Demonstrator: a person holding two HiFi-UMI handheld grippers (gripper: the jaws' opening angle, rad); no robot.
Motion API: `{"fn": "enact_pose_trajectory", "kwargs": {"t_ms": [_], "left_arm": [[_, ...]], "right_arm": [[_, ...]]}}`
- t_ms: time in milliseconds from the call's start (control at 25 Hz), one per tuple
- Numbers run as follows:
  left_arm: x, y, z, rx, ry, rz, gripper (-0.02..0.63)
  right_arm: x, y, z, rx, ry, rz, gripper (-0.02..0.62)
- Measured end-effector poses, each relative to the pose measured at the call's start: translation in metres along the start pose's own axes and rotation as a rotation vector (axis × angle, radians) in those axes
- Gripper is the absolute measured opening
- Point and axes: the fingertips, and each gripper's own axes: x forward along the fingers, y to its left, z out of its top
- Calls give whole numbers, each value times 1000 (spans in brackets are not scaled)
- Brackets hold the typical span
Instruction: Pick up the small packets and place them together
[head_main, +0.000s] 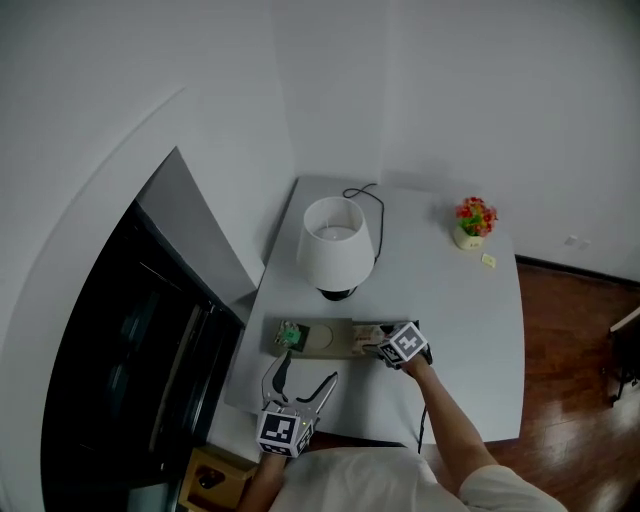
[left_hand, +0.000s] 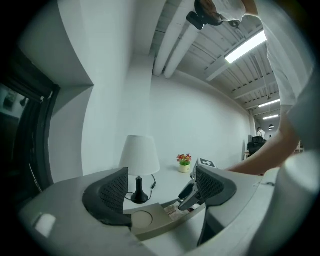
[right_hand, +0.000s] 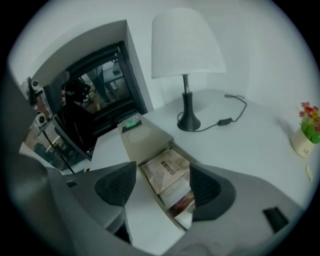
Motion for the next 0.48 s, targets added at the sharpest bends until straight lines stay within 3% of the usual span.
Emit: {"fn": "enact_pose_trajectory", "kwargs": {"t_ms": [160,400,480], "left_arm": [[-3,8,-4,-12,16,25,410],[-9,17,-5,-20,22,42,410],[-12,21,-4,-19,19,47,410]], "right_arm": [[36,-8,-19,2,136,18,327],[58,-14,-23,2,216,-25,318],[62,-12,-26,-12,265,-39,248]]}}
